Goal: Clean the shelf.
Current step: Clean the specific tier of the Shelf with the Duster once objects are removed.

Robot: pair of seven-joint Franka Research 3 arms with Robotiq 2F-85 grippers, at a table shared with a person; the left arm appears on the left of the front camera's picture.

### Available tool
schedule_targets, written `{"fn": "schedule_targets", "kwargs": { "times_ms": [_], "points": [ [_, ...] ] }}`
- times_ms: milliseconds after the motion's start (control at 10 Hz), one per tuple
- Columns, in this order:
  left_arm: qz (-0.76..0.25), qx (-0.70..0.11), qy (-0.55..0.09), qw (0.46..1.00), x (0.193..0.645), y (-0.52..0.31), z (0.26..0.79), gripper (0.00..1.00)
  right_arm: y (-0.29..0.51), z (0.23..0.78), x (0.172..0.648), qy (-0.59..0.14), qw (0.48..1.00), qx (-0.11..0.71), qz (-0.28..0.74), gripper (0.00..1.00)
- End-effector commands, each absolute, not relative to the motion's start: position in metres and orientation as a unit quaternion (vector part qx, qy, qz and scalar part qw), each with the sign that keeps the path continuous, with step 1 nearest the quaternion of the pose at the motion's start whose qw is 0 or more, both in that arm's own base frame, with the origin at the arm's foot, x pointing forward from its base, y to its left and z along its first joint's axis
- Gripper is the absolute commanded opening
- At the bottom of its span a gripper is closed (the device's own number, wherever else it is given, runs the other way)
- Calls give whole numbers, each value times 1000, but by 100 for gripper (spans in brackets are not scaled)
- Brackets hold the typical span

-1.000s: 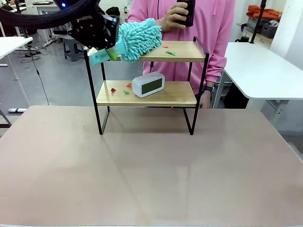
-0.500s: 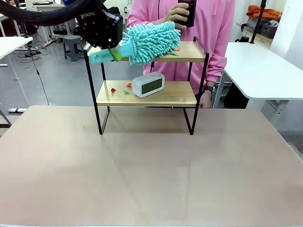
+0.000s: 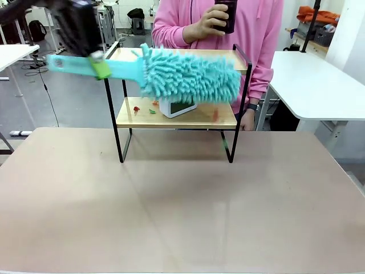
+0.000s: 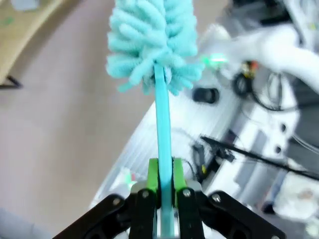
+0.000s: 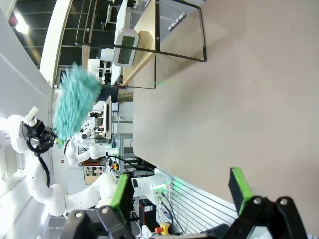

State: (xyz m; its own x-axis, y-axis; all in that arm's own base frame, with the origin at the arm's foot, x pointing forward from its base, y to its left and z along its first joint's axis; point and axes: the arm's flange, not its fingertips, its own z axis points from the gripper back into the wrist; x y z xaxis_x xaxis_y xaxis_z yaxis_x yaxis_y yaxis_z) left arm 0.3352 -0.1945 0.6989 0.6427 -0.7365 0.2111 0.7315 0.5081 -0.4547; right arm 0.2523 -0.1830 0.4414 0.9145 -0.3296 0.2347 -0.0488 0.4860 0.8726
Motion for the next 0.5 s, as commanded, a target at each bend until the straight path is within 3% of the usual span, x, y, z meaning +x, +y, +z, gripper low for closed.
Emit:
{"fn": "schedule_targets", "kwargs": {
  "times_ms": [0, 400],
  "points": [
    [-455, -292, 39, 840, 327, -167, 719, 13, -182, 442, 255, -204, 834, 507, -75, 100],
    [-431, -320, 32, 843, 327, -148, 720, 13, -182, 442, 255, -204, 834, 507, -75, 100]
  ]
}}
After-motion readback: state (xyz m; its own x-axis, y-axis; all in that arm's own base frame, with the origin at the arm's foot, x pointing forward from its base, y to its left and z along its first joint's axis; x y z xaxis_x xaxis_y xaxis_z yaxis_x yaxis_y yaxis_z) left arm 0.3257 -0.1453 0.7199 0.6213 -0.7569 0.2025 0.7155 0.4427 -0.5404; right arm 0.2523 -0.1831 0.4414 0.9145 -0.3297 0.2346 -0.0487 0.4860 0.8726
